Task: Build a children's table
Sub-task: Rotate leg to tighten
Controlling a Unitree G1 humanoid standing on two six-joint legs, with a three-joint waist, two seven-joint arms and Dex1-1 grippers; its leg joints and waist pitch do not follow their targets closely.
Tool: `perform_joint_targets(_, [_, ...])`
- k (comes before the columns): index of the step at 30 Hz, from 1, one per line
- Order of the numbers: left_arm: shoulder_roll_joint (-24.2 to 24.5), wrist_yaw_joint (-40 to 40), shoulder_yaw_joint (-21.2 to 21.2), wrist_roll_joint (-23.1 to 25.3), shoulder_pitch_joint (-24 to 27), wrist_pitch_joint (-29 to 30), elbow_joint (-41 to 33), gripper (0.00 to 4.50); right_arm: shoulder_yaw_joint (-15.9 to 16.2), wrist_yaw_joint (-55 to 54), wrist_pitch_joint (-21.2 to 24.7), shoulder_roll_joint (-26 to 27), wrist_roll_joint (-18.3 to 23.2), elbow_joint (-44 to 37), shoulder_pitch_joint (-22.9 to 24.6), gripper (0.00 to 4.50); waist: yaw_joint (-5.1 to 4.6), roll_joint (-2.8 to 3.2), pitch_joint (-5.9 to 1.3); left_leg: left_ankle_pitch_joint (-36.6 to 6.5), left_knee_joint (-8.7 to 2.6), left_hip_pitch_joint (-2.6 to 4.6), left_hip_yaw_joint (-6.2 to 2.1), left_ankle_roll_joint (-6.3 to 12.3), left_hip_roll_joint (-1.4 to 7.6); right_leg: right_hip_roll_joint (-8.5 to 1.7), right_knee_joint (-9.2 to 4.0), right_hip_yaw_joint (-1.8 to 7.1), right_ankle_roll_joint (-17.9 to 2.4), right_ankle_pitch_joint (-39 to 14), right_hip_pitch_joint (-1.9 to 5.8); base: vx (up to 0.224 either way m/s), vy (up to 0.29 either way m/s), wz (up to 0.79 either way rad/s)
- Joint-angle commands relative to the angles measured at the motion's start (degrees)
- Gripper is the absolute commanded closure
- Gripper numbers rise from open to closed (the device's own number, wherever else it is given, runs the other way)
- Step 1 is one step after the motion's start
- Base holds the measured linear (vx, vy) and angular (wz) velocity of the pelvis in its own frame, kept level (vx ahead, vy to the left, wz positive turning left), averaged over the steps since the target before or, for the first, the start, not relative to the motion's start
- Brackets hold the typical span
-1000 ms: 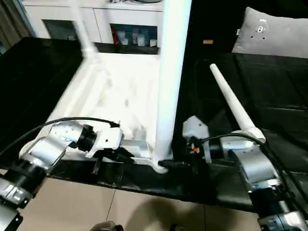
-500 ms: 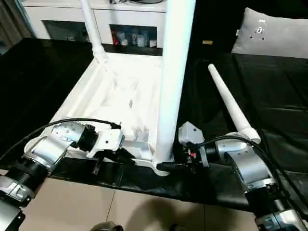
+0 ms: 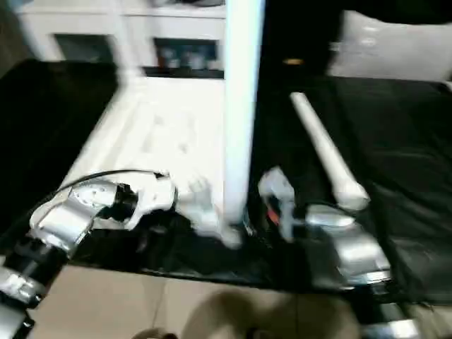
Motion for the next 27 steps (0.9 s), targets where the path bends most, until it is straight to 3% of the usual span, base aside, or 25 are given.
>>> perform_joint_targets(1, [-6.5,4.4,-2.1,-1.7,-1.1,1.2,-2.9,4.50,1.8,-6.9,0.8,4.9,-0.8,1.5,-2.7,1.92,0.02,-0.89,-3.37,-12.5,-4.39,-0.15,-1.11,2.41,2.09,-3.66,-5.53,2.49,-5.6,-30.5,3.46,0.000,0.000,0.00])
perform_joint_targets(3, [-7.4,5.7,-2.0,-1.4,-1.4,1.6,-2.5,4.50,1.3,-8.5,0.9,5.6,-1.1,2.0,-3.0,1.92,-0.29,-0.99,-3.57,-12.2,-4.21,-0.18,-1.10,2.97,1.81,-3.66,-5.72,2.39,-5.0,-30.9,3.59,0.000,0.000,0.00])
perform_joint_targets(4, [-10.8,10.3,-1.6,-0.5,-2.7,2.7,-0.9,4.50,-0.2,-14.2,1.3,7.7,-2.4,2.8,-3.7,1.93,-0.32,-1.04,-3.65,-11.4,-4.14,-0.17,-1.03,3.69,1.80,-3.62,-5.75,2.51,-5.0,-29.8,3.51,0.000,0.000,0.00])
perform_joint_targets(5, [-10.8,10.3,-1.6,-0.5,-2.7,2.7,-0.9,4.50,-0.2,-14.2,1.3,7.7,-2.4,2.8,-3.7,1.93,-0.41,-0.95,-3.71,-10.5,-4.05,-0.01,-0.79,4.08,1.78,-3.36,-5.69,2.62,-5.4,-28.3,3.15,0.000,0.000,0.00])
perform_joint_targets(6, [-12.2,12.2,-1.3,-0.2,-3.4,3.0,-0.3,4.50,-0.8,-16.4,1.6,8.4,-2.9,2.9,-3.9,1.93,-0.23,-0.97,-3.89,-10.0,-4.01,0.09,-0.86,4.18,1.82,-3.45,-5.49,2.60,-5.8,-27.3,3.26,0.000,0.000,0.00])
perform_joint_targets(7, [-12.2,12.2,-1.3,-0.2,-3.4,3.0,-0.3,4.50,-0.8,-16.4,1.6,8.4,-2.9,2.9,-3.9,1.93,-0.17,-0.99,-4.02,-8.3,-4.08,-0.32,-0.88,4.79,1.90,-3.35,-5.03,2.71,-6.4,-24.6,3.55,0.000,0.000,0.00])
perform_joint_targets(9, [-13.7,14.4,-1.4,1.0,-4.4,2.5,0.2,4.50,-1.8,-20.1,1.4,9.4,-3.8,2.7,-4.0,1.93,0.13,-0.48,-4.30,-6.5,-3.95,-0.36,-0.91,5.56,2.12,-3.38,-4.53,2.83,-7.6,-20.5,3.59,0.000,0.000,0.00])
perform_joint_targets(11, [-13.7,14.8,-1.5,1.5,-4.5,2.4,0.1,4.50,-2.2,-21.1,1.3,9.9,-4.2,2.5,-3.9,1.93,0.39,-0.64,-4.63,-4.1,-3.79,-0.68,-0.94,6.41,2.22,-3.39,-3.65,2.94,-9.8,-14.5,3.82,0.000,0.000,0.00])
perform_joint_targets(12, [-13.2,14.8,-1.5,1.9,-4.6,1.8,0.2,4.50,-2.8,-20.8,1.5,10.1,-3.5,1.8,-3.6,1.37,0.39,-0.68,-4.56,-4.1,-3.79,-0.76,-0.89,6.72,2.19,-3.37,-3.63,2.94,-10.1,-13.7,3.82,0.000,0.000,0.00])
perform_joint_targets(13, [-12.8,15.0,-1.4,2.4,-4.6,1.3,0.5,4.50,-3.3,-21.4,1.3,10.2,-3.7,1.4,-3.4,1.23,0.45,-0.34,-4.59,-4.4,-3.74,-0.65,-0.87,7.09,2.19,-3.43,-3.58,2.95,-10.7,-13.2,3.84,0.000,0.000,0.00])
perform_joint_targets(22, [-11.3,18.3,0.1,4.1,-5.7,-2.7,4.4,4.50,-2.8,-22.4,0.1,8.7,-5.1,-2.2,0.1,0.58,0.68,-0.61,-4.33,-7.4,-4.06,-0.37,-0.79,5.91,2.31,-3.41,-4.22,3.01,-9.2,-17.4,3.66,0.000,0.000,0.00])
perform_joint_targets(25, [-13.0,22.5,2.0,4.1,-7.2,-2.9,7.7,4.50,-4.8,-23.7,-0.7,8.3,-4.6,-4.6,2.7,0.26,1.21,-1.04,-4.38,-7.9,-3.98,-0.07,-0.57,5.48,2.27,-3.47,-4.42,3.10,-8.5,-18.8,3.54,0.000,0.000,0.00])
perform_joint_targets(27, [-13.5,23.2,2.6,3.8,-7.6,-3.1,8.3,4.50,-5.5,-23.8,-0.3,8.2,-4.3,-5.3,3.3,0.11,1.40,-0.93,-4.33,-7.5,-4.13,-0.33,-0.75,5.70,2.29,-3.51,-4.37,3.02,-8.1,-19.1,3.71,0.000,0.000,0.00])
